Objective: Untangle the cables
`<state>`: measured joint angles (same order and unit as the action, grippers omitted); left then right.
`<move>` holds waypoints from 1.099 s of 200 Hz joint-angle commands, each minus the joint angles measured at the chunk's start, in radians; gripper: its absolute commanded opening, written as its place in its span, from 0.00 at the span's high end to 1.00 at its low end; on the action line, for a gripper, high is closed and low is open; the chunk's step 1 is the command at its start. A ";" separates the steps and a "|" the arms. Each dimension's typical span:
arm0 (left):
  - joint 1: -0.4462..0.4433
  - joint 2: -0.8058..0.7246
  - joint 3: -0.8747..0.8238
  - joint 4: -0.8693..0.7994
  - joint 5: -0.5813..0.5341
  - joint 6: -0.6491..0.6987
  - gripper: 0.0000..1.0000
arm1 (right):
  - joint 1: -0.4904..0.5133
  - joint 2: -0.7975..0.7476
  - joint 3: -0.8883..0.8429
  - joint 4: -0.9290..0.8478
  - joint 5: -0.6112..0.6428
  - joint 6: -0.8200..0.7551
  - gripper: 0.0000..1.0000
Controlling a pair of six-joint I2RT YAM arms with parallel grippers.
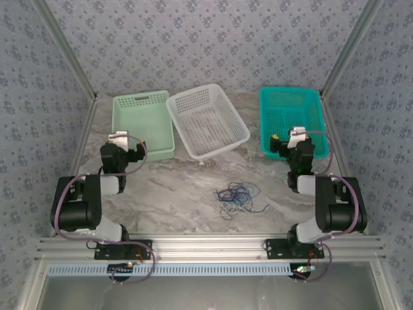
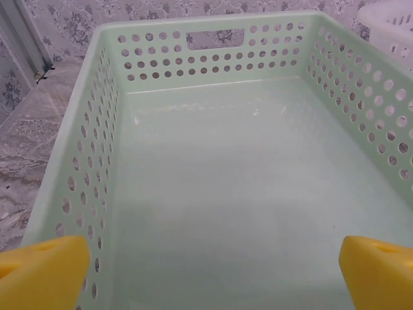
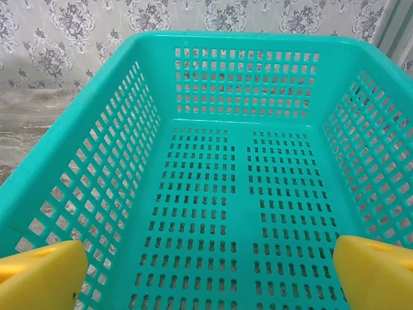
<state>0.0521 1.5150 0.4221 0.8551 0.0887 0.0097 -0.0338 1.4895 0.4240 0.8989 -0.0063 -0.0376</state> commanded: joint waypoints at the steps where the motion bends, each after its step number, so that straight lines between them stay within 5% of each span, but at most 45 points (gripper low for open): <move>1: -0.003 0.019 -0.014 -0.033 0.000 -0.025 0.01 | 0.001 0.032 -0.031 -0.095 0.011 0.010 0.00; 134: 0.005 0.018 -0.014 -0.032 -0.002 -0.035 0.01 | -0.017 0.023 -0.027 -0.105 -0.010 0.026 0.00; 164: 0.007 -0.055 0.066 -0.236 0.028 -0.030 0.01 | -0.052 -0.117 0.155 -0.542 0.013 0.103 0.02; 181: 0.003 -0.119 0.184 -0.499 0.013 -0.066 0.01 | -0.041 -0.191 0.211 -0.663 0.003 0.129 0.04; 220: -0.103 -0.248 0.266 -0.705 -0.038 -0.074 0.01 | 0.047 -0.303 0.367 -0.986 -0.031 0.099 0.03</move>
<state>0.0174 1.3518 0.6346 0.3767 0.0780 -0.0433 -0.0387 1.2438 0.6880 0.2226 -0.0116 0.0563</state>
